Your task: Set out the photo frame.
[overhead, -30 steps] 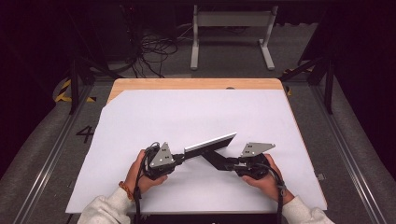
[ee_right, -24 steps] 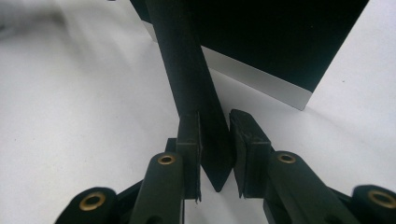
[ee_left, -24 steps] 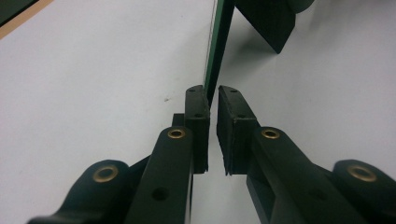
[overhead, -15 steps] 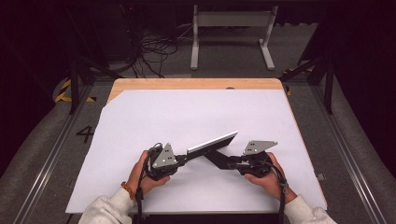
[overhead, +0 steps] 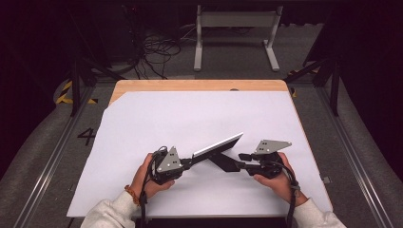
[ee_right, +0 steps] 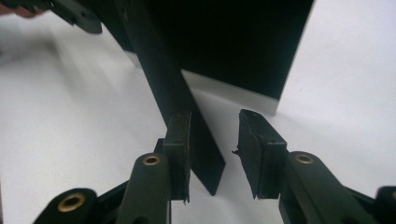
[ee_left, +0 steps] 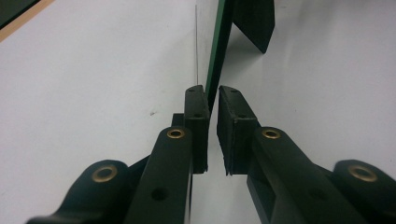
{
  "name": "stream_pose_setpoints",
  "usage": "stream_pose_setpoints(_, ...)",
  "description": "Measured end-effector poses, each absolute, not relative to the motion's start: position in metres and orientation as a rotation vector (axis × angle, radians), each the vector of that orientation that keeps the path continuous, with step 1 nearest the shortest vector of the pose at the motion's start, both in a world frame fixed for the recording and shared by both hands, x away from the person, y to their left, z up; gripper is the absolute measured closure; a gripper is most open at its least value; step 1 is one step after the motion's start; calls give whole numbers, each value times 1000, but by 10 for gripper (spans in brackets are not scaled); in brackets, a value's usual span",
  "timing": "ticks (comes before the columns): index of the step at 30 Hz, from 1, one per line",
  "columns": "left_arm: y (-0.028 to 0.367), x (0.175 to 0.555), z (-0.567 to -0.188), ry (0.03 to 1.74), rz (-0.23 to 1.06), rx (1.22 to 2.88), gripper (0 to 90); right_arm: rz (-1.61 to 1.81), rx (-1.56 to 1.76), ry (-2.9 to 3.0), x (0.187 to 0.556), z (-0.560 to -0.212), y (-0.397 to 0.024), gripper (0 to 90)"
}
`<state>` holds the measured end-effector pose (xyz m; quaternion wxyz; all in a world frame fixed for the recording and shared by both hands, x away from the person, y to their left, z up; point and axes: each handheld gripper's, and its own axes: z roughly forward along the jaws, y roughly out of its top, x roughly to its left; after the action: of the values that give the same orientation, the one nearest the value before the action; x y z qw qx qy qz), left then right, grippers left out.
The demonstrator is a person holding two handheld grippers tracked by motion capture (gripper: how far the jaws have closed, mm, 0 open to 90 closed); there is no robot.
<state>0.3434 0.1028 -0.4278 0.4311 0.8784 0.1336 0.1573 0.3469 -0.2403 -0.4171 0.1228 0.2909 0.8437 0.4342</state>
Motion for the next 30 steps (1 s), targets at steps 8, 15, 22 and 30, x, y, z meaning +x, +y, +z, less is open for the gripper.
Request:
stream_pose_setpoints(8,106,342,-425,323,370,2180,798,1162,800,2313,344,-403,-241,705)
stream_pose_setpoints(15,109,341,-424,309,349,2177,767,1246,867,2237,357,-406,-245,708)
stream_pose_setpoints(22,111,343,-427,271,328,2214,744,1238,830,2251,367,-407,-233,679)
stream_pose_setpoints(30,105,339,-427,266,320,2223,722,1238,854,2249,372,-408,-234,679)
